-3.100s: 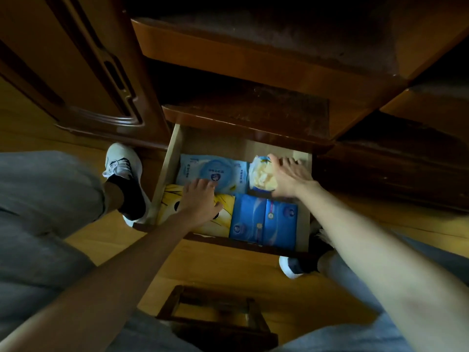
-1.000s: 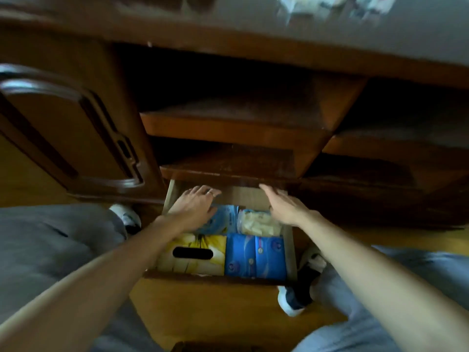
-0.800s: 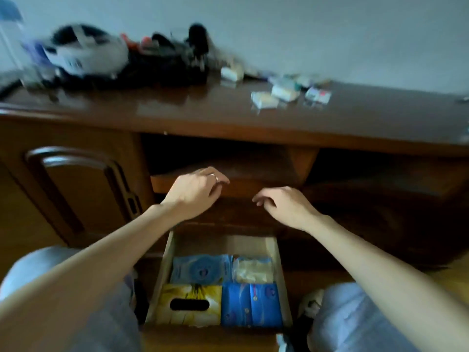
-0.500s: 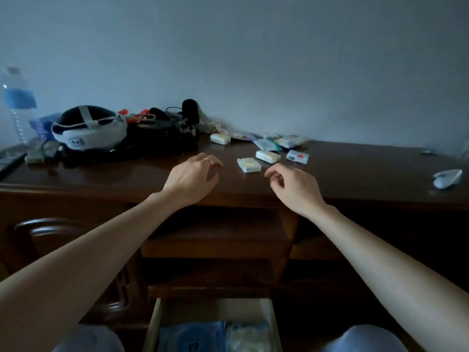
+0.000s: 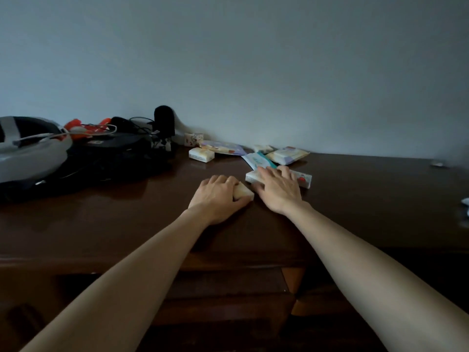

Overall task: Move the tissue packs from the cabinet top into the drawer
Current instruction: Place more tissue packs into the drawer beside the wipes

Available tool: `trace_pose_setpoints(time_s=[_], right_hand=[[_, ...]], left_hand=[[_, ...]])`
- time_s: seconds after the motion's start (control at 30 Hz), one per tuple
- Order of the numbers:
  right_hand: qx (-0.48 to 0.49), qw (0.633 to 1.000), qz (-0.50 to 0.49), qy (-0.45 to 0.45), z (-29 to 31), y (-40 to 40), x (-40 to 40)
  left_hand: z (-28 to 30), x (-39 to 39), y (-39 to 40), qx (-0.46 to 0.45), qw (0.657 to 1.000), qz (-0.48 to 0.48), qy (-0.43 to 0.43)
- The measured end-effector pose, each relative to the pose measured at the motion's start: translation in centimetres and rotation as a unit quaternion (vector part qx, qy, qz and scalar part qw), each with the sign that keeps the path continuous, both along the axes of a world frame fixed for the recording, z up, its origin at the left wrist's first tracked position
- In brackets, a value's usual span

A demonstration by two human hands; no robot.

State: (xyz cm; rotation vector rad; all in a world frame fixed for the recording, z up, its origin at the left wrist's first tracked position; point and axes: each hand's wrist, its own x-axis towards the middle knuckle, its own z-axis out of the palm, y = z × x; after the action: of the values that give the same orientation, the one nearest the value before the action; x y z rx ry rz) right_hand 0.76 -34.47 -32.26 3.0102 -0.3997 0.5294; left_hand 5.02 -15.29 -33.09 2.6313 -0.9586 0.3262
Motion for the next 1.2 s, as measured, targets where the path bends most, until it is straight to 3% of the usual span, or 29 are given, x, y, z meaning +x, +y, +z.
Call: trace_pose_setpoints(time_s=[0.1, 0.2, 0.27, 0.4, 0.6, 0.83, 0.97, 1.03, 1.1, 1.2], right_hand=[[0.041, 0.999, 0.008, 0.026, 0.0, -0.9, 1.4], [0.038, 0.995, -0.003, -0.093, 1.1, -2.0, 1.8], [0.048, 0.988, -0.071, -0.129, 1.9, -3.7, 1.6], [0.144, 0.98, -0.139, 0.008, 0.7, -6.5, -0.1], [0.118, 0.99, -0.073, 0.014, 0.5, -3.9, -3.5], [0.069, 0.997, 0.03, -0.022, 1.0, 3.3, -10.7], [0.114, 0.97, 0.131, -0.172, -2.2, 8.7, -15.9], [0.132, 0.936, 0.15, -0.29, -5.6, 11.7, -18.9], [0.184, 0.905, 0.167, -0.346, -9.8, 14.0, -21.8], [0.333, 0.897, 0.159, -0.245, -17.8, 16.6, -26.4]], left_hand=[[0.0, 0.7, -0.5, -0.037, 0.998, 0.034, -0.027], [0.0, 1.1, -0.3, -0.07, 0.996, 0.061, 0.001], [0.1, 1.1, -0.3, -0.064, 0.996, 0.06, -0.019], [0.0, 0.8, -0.4, -0.049, 0.994, 0.086, -0.042], [0.5, 0.0, -0.1, -0.095, 0.992, 0.079, -0.002], [1.0, -7.4, 2.0, -0.128, 0.986, 0.013, -0.106], [-1.1, -14.5, 6.6, -0.233, 0.961, 0.015, -0.147], [-4.2, -18.1, 9.8, -0.273, 0.953, 0.022, -0.127], [-8.6, -21.1, 13.0, -0.286, 0.954, 0.044, -0.082], [-16.9, -25.0, 17.2, -0.271, 0.949, 0.129, 0.095]])
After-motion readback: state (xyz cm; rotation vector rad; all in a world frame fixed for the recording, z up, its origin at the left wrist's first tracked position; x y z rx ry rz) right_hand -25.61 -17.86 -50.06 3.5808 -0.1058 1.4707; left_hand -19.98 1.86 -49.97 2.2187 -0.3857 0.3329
